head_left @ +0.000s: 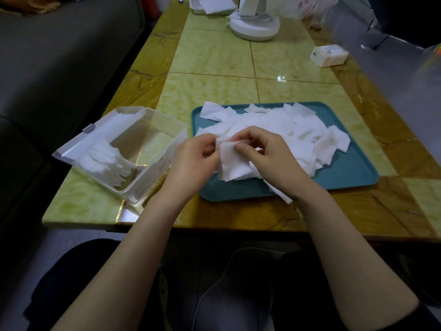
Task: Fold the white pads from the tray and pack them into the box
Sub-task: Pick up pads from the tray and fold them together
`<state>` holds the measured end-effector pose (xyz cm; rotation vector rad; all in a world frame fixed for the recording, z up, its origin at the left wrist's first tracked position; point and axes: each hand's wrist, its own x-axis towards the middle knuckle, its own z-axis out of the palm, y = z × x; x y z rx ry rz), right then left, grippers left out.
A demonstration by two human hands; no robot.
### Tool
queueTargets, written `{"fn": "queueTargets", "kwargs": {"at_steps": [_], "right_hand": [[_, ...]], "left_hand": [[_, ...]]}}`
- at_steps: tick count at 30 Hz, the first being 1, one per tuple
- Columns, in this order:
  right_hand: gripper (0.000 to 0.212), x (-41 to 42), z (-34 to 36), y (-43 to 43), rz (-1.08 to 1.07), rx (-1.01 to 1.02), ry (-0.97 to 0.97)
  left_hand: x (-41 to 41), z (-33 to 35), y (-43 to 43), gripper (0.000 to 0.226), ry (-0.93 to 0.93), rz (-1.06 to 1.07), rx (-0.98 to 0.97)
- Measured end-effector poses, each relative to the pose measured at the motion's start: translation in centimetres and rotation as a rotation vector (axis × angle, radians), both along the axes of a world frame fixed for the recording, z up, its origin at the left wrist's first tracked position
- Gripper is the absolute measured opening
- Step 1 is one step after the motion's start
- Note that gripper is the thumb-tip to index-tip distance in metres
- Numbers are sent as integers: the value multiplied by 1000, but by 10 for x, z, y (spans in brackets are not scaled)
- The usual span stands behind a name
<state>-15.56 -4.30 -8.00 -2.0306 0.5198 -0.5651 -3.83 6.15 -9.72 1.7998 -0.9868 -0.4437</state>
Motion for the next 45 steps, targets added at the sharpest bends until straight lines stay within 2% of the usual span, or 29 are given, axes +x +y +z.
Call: {"fn": "queueTargets", "kwargs": {"at_steps": [3,6,13,18,19,22,25,27,30,32,36,39,42,45], "right_hand": [[17,1,-2,-1,-65,5,-22],[20,1,-3,-2,-113,-5,-33],[7,1,-4,1,-133,-62,-61],[6,3,-6,3,-141,-93,-92],[6,3,-7,3,-140,-98,-96],[7,1,-6,2,-123,-114,-91],[9,-6,-2,-6,-188,-87,-80],[11,-16,0,-18,-282,-49,-10],[17,-33,-5,-30,-317,-154,242],[23,-43,-8,-31,-268,-257,411],[51,-54,-15,-31,-64,-366,778],[51,-59,-17,-30,-6,-337,798],[35,-61,-10,-31,-11,-286,737],[19,-63,-3,-35,-129,-225,637]], "left_hand": [[-2,1,-1,20,14,-34,-7],[-2,3,-1,34,42,-68,-12],[-4,5,0,44,53,-81,-22],[-4,11,3,55,158,-81,-28],[-6,11,3,53,163,-85,-26],[-9,8,3,26,81,-47,-18],[-7,7,0,20,5,14,-11],[-7,8,1,16,-44,34,-12],[-9,8,2,18,-115,49,12],[-10,8,2,20,-110,31,16],[-12,8,1,20,-103,22,39],[-14,7,1,22,-102,31,52],[-14,6,1,23,-98,41,84],[-13,6,2,22,-88,58,95]]}}
